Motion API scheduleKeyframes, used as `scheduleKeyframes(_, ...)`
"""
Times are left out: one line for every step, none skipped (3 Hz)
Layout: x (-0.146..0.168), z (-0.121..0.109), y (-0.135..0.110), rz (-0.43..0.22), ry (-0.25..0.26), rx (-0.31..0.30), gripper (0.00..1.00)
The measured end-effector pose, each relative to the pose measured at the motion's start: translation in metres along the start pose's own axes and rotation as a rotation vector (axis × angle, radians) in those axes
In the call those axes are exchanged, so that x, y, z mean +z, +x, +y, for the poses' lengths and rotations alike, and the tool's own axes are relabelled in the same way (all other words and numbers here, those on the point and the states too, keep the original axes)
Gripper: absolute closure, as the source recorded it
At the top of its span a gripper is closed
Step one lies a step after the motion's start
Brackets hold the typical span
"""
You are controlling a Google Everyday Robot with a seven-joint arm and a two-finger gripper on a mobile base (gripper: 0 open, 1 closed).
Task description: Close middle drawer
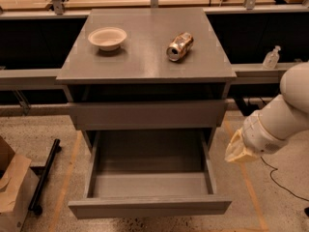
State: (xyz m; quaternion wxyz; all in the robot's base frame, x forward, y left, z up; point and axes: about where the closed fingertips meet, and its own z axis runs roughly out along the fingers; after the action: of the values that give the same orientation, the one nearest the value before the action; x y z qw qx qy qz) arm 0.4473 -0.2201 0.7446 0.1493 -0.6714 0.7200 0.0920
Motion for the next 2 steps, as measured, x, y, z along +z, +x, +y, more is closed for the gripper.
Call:
scheduleKeyframes(0.0404,0.004,0.0147,-0.008,-0.017,0.037,1.0)
scheduleKeyframes(0.0439,0.0036,0.0154,-0.01,-0.015,0.039,1.0)
